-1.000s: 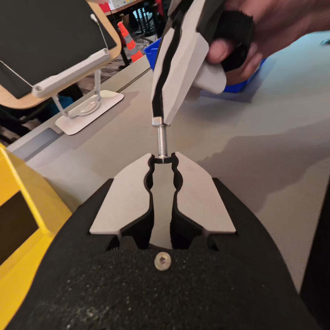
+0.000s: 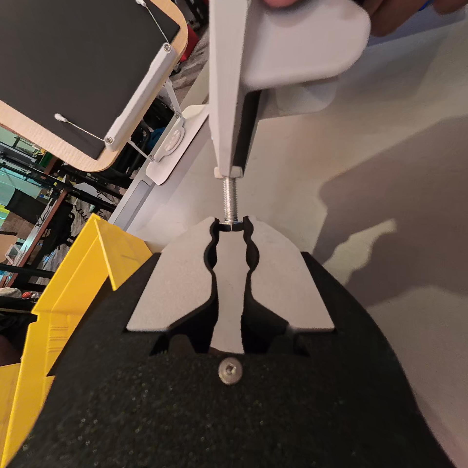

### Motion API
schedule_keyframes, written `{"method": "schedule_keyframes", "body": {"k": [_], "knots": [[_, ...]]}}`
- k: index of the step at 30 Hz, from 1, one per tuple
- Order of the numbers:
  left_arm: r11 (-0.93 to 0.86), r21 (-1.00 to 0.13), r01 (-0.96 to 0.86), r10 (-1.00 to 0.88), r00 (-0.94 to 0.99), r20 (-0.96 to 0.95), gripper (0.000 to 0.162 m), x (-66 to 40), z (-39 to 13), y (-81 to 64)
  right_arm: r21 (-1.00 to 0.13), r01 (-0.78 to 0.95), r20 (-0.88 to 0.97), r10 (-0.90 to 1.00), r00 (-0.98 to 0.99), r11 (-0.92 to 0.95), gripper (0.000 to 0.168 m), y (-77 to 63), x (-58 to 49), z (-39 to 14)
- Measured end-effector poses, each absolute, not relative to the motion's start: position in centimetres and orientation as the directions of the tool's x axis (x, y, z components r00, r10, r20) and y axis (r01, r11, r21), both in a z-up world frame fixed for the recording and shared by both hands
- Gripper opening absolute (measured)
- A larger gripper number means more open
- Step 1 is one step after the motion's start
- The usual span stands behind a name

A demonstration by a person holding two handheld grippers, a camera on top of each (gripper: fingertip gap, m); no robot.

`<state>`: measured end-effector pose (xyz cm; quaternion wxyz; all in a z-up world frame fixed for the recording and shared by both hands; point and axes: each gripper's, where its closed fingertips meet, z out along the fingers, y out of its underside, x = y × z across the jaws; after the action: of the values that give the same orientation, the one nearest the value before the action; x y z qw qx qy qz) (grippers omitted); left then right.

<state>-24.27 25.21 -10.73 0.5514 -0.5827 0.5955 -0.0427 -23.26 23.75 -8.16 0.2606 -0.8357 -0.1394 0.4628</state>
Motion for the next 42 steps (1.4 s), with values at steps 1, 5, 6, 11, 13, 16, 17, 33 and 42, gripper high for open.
{"method": "schedule_keyframes", "body": {"k": [1,5,6,11,13,16,17,33,42], "knots": [[0.311,-0.699,-0.644,-0.744,0.292,-0.601,0.018,-24.3,-10.7,25.3,-0.565,-0.005,-0.701,0.477,0.531,-0.825,0.03,23.7,-23.3,-8.1],[0.299,-0.714,-0.633,-0.757,0.298,-0.581,0.018,-24.4,-10.6,25.4,-0.581,-0.002,-0.692,0.492,0.528,-0.814,0.029,23.5,-23.3,-7.8],[0.298,-0.715,-0.632,-0.757,0.3,-0.58,0.018,-24.5,-10.6,25.4,-0.583,0.001,-0.691,0.497,0.524,-0.812,0.029,23.4,-23.4,-7.7],[0.256,-0.768,-0.586,-0.794,0.326,-0.513,0.018,-24.4,-10.3,25.3,-0.595,0.002,-0.695,0.516,0.5,-0.804,0.029,22.7,-23.6,-7.6],[0.231,-0.8,-0.554,-0.812,0.343,-0.472,0.018,-24.4,-9.9,25.3,-0.61,0.0,-0.691,0.533,0.488,-0.792,0.029,22.4,-23.5,-7.6],[0.136,-0.898,-0.419,-0.896,0.335,-0.292,0.018,-24.0,-8.9,24.4,-0.718,-0.046,-0.633,0.625,0.456,-0.694,0.037,22.7,-23.3,-6.6],[0.091,-0.931,-0.353,-0.929,0.306,-0.207,0.018,-23.8,-8.5,23.9,-0.778,-0.075,-0.586,0.677,0.445,-0.624,0.043,22.9,-23.3,-5.9],[-0.37,-0.928,0.043,-0.929,-0.048,0.368,0.018,-23.4,-4.3,20.7,-0.893,-0.369,-0.369,0.889,0.27,-0.259,0.068,20.6,-25.4,-0.5],[-0.401,-0.916,0.021,-0.913,-0.095,0.398,0.018,-23.0,-4.7,20.2,-0.861,-0.423,-0.426,0.855,0.296,-0.283,0.076,21.6,-24.1,-0.8]]}}
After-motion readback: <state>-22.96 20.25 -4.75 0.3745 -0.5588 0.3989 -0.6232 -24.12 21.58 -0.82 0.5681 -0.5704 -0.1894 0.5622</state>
